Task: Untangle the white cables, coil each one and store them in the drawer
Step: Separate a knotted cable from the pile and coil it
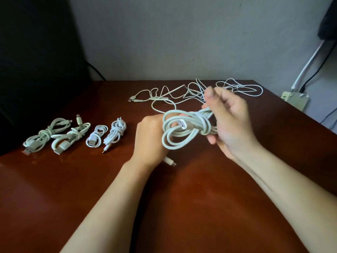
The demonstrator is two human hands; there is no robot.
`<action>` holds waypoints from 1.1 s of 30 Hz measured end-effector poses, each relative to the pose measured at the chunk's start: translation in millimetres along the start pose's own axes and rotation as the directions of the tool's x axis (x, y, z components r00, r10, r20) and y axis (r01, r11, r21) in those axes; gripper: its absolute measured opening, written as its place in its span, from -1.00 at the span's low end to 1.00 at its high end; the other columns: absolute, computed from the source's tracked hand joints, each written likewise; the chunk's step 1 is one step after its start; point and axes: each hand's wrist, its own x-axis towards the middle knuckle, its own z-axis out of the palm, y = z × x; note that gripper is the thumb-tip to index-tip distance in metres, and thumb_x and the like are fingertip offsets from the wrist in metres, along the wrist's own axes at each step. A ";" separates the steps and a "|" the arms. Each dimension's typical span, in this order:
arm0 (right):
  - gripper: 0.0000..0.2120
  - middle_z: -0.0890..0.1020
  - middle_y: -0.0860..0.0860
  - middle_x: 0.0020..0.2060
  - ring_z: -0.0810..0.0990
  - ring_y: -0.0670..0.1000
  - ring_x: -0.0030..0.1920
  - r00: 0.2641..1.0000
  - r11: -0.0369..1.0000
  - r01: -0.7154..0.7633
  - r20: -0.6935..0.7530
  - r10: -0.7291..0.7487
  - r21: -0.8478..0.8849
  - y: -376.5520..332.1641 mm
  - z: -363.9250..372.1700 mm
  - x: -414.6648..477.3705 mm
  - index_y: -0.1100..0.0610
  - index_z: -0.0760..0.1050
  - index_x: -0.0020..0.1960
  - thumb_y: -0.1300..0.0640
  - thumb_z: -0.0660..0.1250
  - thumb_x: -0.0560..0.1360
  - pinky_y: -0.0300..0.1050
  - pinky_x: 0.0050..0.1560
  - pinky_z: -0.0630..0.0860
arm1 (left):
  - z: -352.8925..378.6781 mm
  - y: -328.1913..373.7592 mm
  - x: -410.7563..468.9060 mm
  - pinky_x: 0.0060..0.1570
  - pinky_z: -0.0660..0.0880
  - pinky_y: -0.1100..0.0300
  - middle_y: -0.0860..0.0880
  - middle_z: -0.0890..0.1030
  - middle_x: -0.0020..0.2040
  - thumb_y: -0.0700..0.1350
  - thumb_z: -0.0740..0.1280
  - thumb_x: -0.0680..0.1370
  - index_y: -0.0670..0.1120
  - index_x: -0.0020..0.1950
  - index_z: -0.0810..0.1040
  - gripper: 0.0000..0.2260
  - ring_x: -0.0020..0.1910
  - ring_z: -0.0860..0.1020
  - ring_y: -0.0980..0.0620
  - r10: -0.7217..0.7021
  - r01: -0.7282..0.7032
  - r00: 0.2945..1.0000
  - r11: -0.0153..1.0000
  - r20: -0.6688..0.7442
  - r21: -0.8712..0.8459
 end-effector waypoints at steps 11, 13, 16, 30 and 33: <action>-0.75 0.48 -0.04 -0.58 0.36 -0.08 -0.66 0.980 0.994 0.109 -0.170 -0.104 0.024 -3.9 1.0 4.9 0.16 0.30 -0.26 0.25 0.37 0.47 -0.35 -0.63 0.27 | 28.1 30.1 -7.8 -0.19 0.49 -0.08 -0.02 0.48 -0.31 0.06 0.04 0.63 -0.06 0.06 0.41 -0.74 -0.21 0.51 -0.27 -0.133 0.167 0.944 0.982 0.303 -0.091; -0.73 0.53 -0.05 -0.53 0.42 -0.05 -0.63 0.947 0.960 0.197 -0.213 -0.239 -0.199 2.4 -7.2 9.4 0.10 0.35 -0.27 0.21 0.43 0.47 -0.23 -0.58 0.34 | 30.3 34.0 -9.3 -0.22 0.48 -0.15 -0.16 0.53 -0.28 -0.08 0.09 0.65 -0.10 0.11 0.34 -0.87 -0.25 0.49 -0.33 -0.147 0.175 0.914 0.984 0.378 -0.043; -0.74 0.59 -0.11 -0.40 0.54 -0.01 -0.49 0.882 0.802 0.281 -0.186 -0.432 -0.527 11.5 -17.4 13.4 -0.08 0.36 -0.27 0.04 0.45 0.43 -0.08 -0.41 0.45 | 34.9 41.9 -9.7 -0.22 0.46 -0.15 -0.17 0.52 -0.22 -0.25 0.11 0.62 -0.06 0.01 0.22 -0.89 -0.24 0.50 -0.31 -0.169 0.128 0.888 0.984 0.428 0.123; -0.78 0.55 0.05 -0.43 0.35 -0.02 -0.43 0.782 0.272 0.302 0.074 -0.619 -0.914 24.5 -59.3 37.1 0.27 0.46 -0.28 0.21 0.46 0.40 -0.26 -0.32 0.09 | 19.2 53.7 0.0 -0.47 0.02 0.20 -0.04 0.59 0.01 -0.13 0.14 0.65 0.04 0.19 0.41 -0.84 -0.01 0.61 -0.16 -0.135 -0.220 0.873 0.750 0.470 0.624; -0.80 0.46 -0.05 -0.41 0.34 0.00 -0.43 0.830 0.272 0.263 0.073 -0.553 -0.926 23.1 -68.7 40.3 0.26 0.46 -0.25 0.21 0.46 0.41 -0.21 -0.32 0.12 | 10.1 45.0 3.8 -0.46 -0.04 0.27 -0.02 0.62 -0.20 0.03 0.23 0.59 0.02 -0.10 0.55 -0.83 -0.21 0.63 -0.11 -0.037 -0.202 0.934 0.765 0.356 0.611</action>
